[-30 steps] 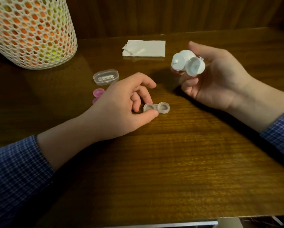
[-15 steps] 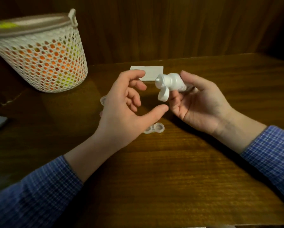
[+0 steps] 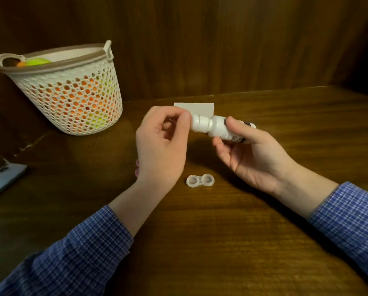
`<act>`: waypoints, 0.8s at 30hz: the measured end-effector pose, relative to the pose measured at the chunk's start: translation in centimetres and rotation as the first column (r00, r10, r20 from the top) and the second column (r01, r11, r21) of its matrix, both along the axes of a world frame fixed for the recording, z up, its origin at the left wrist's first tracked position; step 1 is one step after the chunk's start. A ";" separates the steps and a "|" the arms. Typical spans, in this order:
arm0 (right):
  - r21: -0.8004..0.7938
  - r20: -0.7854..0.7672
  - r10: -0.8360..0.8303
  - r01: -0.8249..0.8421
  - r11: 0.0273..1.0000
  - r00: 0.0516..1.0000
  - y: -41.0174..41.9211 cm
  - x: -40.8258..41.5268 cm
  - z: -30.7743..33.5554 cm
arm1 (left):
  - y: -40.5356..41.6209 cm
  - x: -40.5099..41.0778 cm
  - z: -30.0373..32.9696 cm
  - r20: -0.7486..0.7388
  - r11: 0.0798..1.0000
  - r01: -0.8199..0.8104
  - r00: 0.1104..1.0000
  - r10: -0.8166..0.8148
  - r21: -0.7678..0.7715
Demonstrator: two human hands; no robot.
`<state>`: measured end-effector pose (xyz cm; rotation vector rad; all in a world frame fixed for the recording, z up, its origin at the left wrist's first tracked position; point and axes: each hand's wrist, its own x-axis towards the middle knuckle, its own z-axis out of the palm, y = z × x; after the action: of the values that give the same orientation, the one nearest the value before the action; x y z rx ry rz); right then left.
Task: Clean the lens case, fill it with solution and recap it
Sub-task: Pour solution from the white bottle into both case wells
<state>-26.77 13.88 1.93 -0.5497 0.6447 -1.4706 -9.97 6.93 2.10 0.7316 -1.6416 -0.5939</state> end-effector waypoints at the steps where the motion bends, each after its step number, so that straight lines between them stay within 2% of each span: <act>1: -0.012 -0.015 -0.016 0.016 1.000 1.000 0.0 -0.1 -0.1 | 0.1 0.0 0.0 0.027 0.999 0.020 0.999 -0.019 -0.025; 3: -0.050 -0.072 -0.059 0.055 0.997 0.996 -0.1 -0.2 -0.4 | 0.3 -0.1 -0.1 0.054 0.997 0.055 0.997 -0.053 -0.048; 4: -0.082 -0.152 -0.095 0.083 0.993 0.984 -0.2 -0.3 -0.5 | 0.4 -0.2 -0.1 0.064 0.996 0.073 0.995 -0.071 -0.041; 7: -0.232 -0.433 -0.239 0.149 0.961 0.869 -0.1 -0.2 -0.9 | 0.5 -0.2 -0.3 0.078 0.989 0.136 0.987 -0.140 0.061; 10: -0.297 -0.557 -0.337 0.197 0.934 0.759 0.0 -0.1 -1.2 | 0.7 -0.2 -0.3 0.087 0.980 0.171 0.980 -0.180 0.100; 12: -0.301 -0.584 -0.367 0.226 0.926 0.724 0.0 0.0 -1.3 | 0.7 -0.2 -0.3 0.095 0.975 0.182 0.976 -0.194 0.124; 20: -0.286 -0.591 -0.373 0.248 0.926 0.715 0.2 -0.1 -1.5 | 0.8 -0.3 -0.1 0.111 0.944 0.270 0.949 -0.294 0.191; 24: -0.209 -0.656 -0.330 0.256 0.944 0.679 0.0 -0.3 -1.1 | 0.6 -0.5 0.4 0.162 0.948 0.264 0.942 -0.293 0.179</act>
<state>-27.04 13.86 0.86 -1.1430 1.3000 -1.5949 -10.46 7.55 2.46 0.6868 -1.9077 -0.8863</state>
